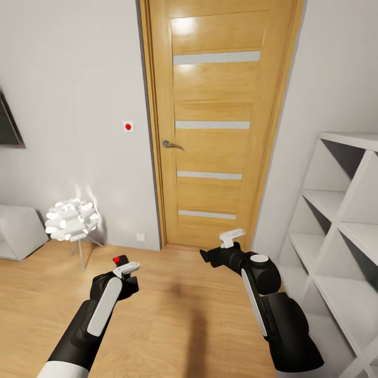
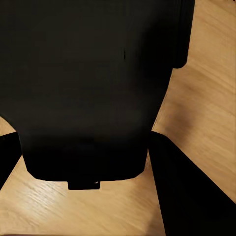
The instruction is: Attach the digital camera to the camera tripod in the bedroom.
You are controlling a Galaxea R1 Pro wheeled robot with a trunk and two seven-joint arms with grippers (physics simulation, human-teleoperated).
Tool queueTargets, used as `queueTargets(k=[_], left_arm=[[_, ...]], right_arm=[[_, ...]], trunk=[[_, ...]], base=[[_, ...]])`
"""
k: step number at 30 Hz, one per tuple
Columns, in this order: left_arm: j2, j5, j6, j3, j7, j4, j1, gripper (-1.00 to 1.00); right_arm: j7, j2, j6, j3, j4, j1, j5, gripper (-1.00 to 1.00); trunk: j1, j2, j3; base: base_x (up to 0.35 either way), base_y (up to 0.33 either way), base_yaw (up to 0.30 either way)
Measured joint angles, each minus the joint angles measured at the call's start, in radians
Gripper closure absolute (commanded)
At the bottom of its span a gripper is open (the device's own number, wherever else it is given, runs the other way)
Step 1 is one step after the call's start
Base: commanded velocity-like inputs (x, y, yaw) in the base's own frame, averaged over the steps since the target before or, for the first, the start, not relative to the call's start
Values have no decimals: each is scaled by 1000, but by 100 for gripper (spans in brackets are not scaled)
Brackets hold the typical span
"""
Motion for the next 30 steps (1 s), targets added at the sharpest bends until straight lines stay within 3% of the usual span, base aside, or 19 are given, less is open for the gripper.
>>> queueTargets(k=[19,30], left_arm=[[-1,-1,1,-9,-52,-1,1,100],[0,-4,1,-13,-55,1,1,100]], right_arm=[[0,0,10,-1,0,1,0,-100],[-1,0,10,0,0,2,0,-100]], trunk=[[0,0,-5],[0,0,-5]], base=[[7,-8,295],[196,-169,295]])
